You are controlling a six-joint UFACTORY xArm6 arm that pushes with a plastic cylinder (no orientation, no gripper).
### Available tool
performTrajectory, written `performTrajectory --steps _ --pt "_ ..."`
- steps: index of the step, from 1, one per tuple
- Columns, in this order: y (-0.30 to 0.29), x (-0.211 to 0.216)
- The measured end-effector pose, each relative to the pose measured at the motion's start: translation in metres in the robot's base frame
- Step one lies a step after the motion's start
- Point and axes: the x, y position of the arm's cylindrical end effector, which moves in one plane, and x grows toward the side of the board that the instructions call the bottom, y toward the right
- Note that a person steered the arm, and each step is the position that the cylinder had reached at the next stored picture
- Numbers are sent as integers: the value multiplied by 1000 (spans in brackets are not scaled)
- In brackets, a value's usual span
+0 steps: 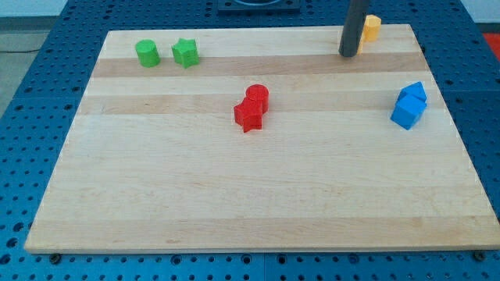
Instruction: Push the green star into the green circle
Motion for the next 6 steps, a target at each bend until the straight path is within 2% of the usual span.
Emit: performTrajectory --steps 2,3,5,6 --pt "11 -10" --pt "-43 -6" --pt "-195 1" --pt "-238 8"
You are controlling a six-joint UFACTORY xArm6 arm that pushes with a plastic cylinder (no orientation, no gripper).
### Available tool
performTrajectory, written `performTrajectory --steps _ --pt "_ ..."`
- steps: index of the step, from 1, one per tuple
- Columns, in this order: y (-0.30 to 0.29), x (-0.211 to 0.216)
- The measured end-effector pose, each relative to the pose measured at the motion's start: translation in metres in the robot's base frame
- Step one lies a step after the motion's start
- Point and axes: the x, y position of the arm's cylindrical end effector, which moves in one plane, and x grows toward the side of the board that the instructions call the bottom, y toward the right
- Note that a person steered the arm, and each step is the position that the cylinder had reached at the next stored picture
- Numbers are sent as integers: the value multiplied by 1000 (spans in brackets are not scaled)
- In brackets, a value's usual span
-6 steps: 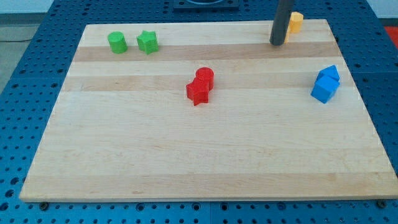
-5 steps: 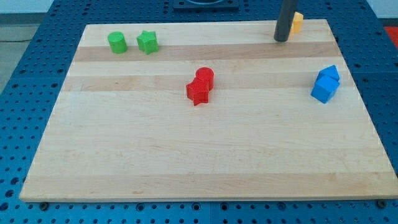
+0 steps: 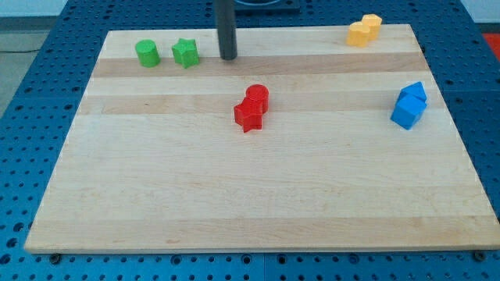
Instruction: Push the green star into the green circle
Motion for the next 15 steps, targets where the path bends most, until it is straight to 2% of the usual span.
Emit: performTrajectory --steps 4,6,7,11,15 --pt "-78 8" --pt "-101 39" --pt "-126 39" --pt "-127 1" --pt "-145 6"
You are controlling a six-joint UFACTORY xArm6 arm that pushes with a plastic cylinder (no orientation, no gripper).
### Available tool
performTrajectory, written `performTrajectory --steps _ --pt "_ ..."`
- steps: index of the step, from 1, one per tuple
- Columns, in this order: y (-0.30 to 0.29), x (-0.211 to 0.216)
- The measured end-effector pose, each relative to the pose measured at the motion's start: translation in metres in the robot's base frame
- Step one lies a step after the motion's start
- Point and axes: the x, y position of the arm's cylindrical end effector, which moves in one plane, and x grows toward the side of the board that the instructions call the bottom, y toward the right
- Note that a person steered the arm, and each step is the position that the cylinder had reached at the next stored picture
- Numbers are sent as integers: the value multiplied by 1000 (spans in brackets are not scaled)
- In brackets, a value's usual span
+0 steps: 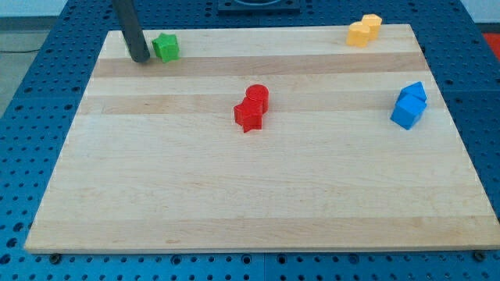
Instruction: Push the green star into the green circle
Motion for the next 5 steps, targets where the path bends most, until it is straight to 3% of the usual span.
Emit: performTrajectory --steps 2,5 --pt "90 16" --pt "64 -16"
